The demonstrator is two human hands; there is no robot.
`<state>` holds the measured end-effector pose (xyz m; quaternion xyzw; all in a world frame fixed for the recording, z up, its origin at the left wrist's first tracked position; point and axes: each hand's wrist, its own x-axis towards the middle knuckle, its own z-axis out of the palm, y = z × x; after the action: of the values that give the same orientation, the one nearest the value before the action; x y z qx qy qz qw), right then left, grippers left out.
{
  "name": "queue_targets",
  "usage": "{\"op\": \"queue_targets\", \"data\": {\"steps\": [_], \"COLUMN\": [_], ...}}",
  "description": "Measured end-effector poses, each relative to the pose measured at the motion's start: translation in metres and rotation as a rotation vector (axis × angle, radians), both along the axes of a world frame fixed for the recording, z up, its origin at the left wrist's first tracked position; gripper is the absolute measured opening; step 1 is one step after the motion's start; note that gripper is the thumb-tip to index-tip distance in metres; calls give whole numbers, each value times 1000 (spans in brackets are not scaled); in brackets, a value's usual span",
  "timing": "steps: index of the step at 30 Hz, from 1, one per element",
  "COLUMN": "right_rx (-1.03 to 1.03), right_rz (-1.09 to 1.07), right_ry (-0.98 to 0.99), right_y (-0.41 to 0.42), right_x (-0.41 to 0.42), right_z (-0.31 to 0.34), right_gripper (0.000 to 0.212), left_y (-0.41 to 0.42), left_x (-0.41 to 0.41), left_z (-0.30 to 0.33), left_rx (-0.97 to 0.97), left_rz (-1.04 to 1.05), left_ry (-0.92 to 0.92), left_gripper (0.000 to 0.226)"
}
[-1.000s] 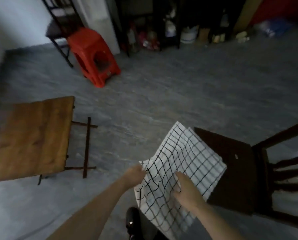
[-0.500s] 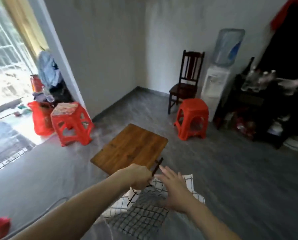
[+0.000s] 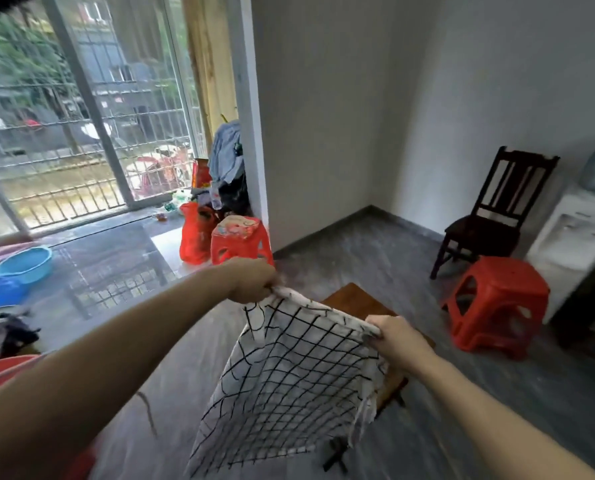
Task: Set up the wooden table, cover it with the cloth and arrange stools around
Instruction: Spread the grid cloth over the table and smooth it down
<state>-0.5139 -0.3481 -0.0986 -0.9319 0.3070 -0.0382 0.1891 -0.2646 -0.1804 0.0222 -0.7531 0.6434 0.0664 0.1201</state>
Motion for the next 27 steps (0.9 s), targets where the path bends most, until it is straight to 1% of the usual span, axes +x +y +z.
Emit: {"op": "queue_targets", "data": {"steps": [3,6,8,11,14,16,17,19,20,21,22,23,24,25,27], "right_rx": [-108,-188,-182,-59,120,239,298,404,449,491,535,583,632,670,699], "right_rz": [82,136,157,169,215,259,282,332,349,362,366,348,325,304,257], "right_ry": [-38,69,114,54,-3,-10,-15,-36,-54,-78,-108,-135,-162,-190,-243], "right_y": [-20,-41,-56,-79,-112,-136,-147,-166,-175,-185,-195,-206,-215,-224,-240], "right_x": [44,81,94,111,129,139,144,155,161,167,173,179,184,187,197], "right_z": [27,36,37,38,49,61,66,73,76,79,81,83,85,86,83], "right_gripper": [12,6,9,14,18,21,24,25,23,23,25,28,29,29,23], "left_y": [10,10,6,-9,-37,-59,-73,-105,-123,-141,-158,-175,-190,-204,-226], "left_x": [38,68,84,99,114,121,124,124,121,116,111,105,99,90,71], "left_z": [1,4,6,8,14,17,16,8,4,0,-3,-6,-11,-17,-31], "left_rx": [-147,-148,-165,-184,-248,-393,-503,-704,-808,-885,-918,-916,-914,-902,-875], "left_rz": [56,123,184,206,267,377,444,634,712,752,762,741,695,640,526], "left_ry": [-67,-170,-204,-306,-382,-403,-411,-360,-307,-249,-202,-148,-61,71,349], "left_gripper": [22,25,24,25,24,22,27,39,38,30,19,7,5,11,12]}}
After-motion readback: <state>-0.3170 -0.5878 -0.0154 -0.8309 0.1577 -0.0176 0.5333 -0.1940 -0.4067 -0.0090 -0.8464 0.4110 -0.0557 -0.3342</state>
